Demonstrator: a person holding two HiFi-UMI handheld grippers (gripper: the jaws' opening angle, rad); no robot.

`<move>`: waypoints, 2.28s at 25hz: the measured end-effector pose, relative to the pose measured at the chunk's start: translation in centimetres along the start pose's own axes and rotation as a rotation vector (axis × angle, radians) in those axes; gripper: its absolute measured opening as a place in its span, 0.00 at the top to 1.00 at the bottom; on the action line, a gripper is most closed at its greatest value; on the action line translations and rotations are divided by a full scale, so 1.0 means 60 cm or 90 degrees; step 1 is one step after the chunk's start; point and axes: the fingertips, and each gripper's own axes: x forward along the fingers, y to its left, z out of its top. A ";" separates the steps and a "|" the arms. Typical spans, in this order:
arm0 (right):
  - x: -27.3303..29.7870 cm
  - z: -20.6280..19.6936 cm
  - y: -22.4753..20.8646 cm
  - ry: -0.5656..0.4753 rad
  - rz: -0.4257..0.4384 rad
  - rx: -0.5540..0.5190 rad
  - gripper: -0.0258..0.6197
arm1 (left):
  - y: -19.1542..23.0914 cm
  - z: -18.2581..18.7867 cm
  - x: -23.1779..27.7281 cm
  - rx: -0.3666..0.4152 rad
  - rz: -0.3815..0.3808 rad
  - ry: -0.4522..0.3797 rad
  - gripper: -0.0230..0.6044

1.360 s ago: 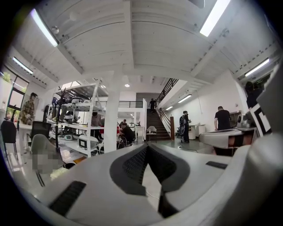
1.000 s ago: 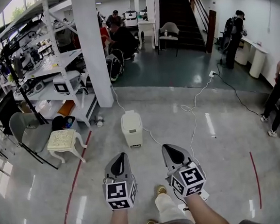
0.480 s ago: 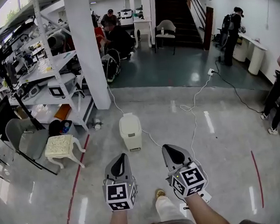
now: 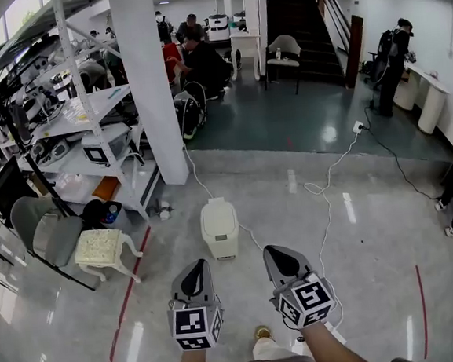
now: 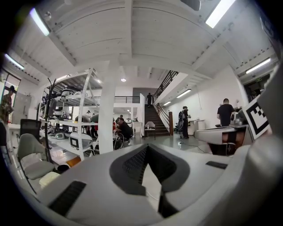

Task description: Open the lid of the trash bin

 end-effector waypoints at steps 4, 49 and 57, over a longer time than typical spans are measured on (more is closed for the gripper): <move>0.060 0.006 -0.044 0.001 0.020 -0.007 0.91 | 0.015 0.000 0.076 -0.003 0.014 0.003 0.98; 0.592 0.026 -0.247 0.010 -0.018 -0.010 0.91 | 0.294 0.019 0.604 -0.008 -0.040 0.004 0.98; 0.622 0.033 -0.269 0.003 -0.028 -0.020 0.91 | 0.304 0.029 0.643 0.003 -0.057 -0.009 0.98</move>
